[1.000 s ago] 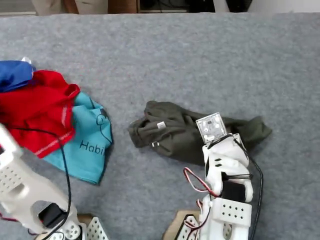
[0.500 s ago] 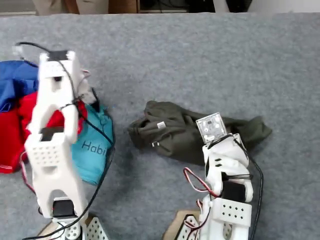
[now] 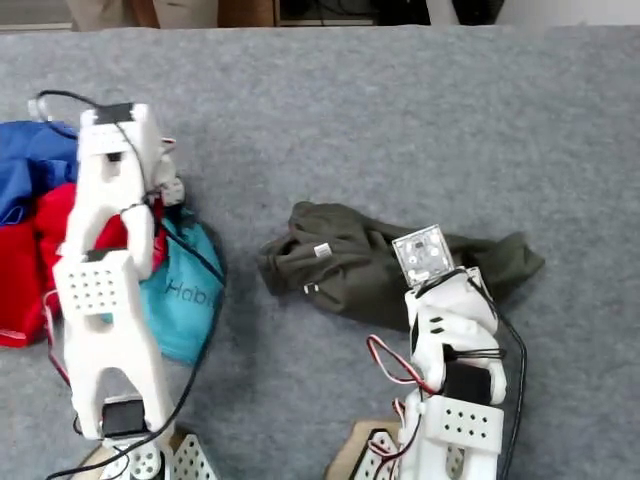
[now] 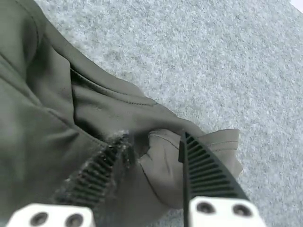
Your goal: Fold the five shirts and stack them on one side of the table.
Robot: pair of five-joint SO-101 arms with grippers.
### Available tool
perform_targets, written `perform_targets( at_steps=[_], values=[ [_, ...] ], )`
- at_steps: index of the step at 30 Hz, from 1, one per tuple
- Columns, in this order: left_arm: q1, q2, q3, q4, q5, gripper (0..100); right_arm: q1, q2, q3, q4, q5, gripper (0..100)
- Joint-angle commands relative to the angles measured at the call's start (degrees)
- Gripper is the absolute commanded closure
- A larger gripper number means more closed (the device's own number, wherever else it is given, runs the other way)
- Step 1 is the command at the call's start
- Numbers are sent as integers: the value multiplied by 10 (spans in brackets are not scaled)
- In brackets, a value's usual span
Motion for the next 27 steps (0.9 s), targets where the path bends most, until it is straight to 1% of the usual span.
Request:
perform_targets(
  at_steps=[1,6,10,13,14,16,19,21,24,27],
  values=[
    [-132,-11,-120,16,-6,981,-7,-3,1,4,3,835],
    [-244,-12,-258,18,-47,981,-7,-3,1,4,3,835],
    [-288,-11,-330,18,-46,980,-7,-3,1,4,3,835],
    [-294,-7,-344,18,-47,974,-7,-3,1,4,3,835],
    [-292,-7,-338,23,-47,958,-7,-3,1,4,3,835],
    [-280,-7,-323,41,-46,892,-8,-3,1,4,3,835],
    [-259,-13,-264,40,-45,779,-33,-7,1,23,3,835],
    [-254,-24,-261,40,-44,732,-50,-7,1,37,4,834],
    [-256,-49,-280,39,-44,717,-56,-7,1,40,4,834],
    [-275,-71,-326,39,-44,717,-56,-8,-4,45,4,834]
  ],
)
